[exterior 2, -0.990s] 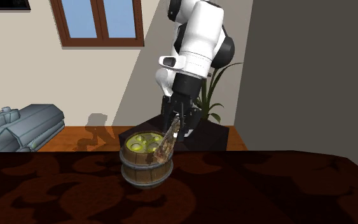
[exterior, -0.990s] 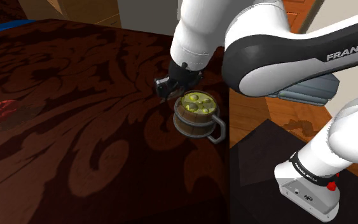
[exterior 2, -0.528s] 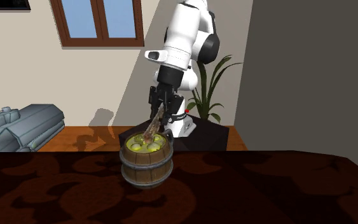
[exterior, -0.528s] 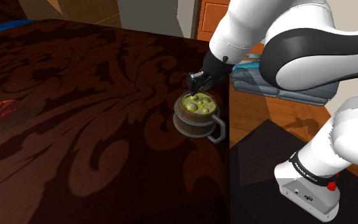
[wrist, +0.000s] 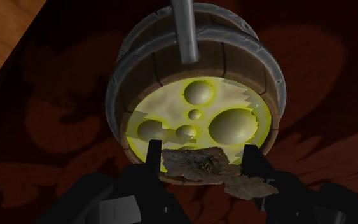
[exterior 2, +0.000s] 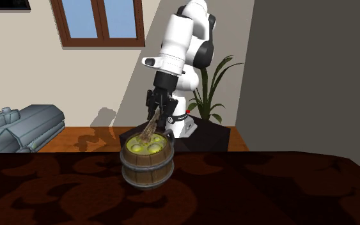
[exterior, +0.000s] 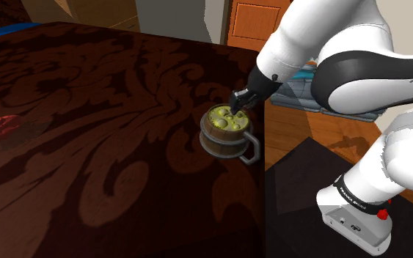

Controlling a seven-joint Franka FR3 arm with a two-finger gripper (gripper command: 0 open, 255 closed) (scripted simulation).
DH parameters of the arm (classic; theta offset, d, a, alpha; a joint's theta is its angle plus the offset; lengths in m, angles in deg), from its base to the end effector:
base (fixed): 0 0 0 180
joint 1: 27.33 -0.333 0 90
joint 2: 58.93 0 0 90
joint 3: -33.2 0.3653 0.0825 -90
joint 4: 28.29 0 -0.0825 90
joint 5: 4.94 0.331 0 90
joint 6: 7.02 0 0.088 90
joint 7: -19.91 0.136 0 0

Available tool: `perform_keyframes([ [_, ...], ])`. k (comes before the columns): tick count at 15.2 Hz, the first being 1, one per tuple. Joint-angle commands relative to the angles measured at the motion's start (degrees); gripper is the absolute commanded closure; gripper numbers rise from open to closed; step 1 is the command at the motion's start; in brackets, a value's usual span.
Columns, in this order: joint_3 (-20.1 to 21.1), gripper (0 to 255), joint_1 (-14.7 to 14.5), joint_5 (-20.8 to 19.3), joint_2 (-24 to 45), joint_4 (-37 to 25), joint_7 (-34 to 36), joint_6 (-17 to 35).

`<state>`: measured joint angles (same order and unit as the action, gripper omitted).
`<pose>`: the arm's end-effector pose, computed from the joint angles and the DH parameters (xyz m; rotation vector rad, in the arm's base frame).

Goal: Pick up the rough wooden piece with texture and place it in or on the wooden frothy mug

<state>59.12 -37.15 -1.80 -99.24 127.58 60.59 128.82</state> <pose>0.2360 0.1885 0.4776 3.0521 -0.2651 0.6013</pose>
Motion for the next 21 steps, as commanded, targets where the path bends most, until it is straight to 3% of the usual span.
perform_keyframes([
  [1, 0.5, 255, 0.2, 0.0, 0.8, 1.3, 0.4, 1.9],
  [9, 3.0, 255, 1.3, -0.5, 4.4, 5.0, 2.4, 9.2],
  [16, 3.0, 255, 1.3, -0.5, 4.4, 5.0, 2.4, 9.2],
  [17, 3.0, 0, 1.3, -0.5, 4.4, 5.0, 2.4, 9.2],
  [21, 3.0, 0, 1.3, -0.5, 4.5, 5.0, 2.4, 9.3],
])
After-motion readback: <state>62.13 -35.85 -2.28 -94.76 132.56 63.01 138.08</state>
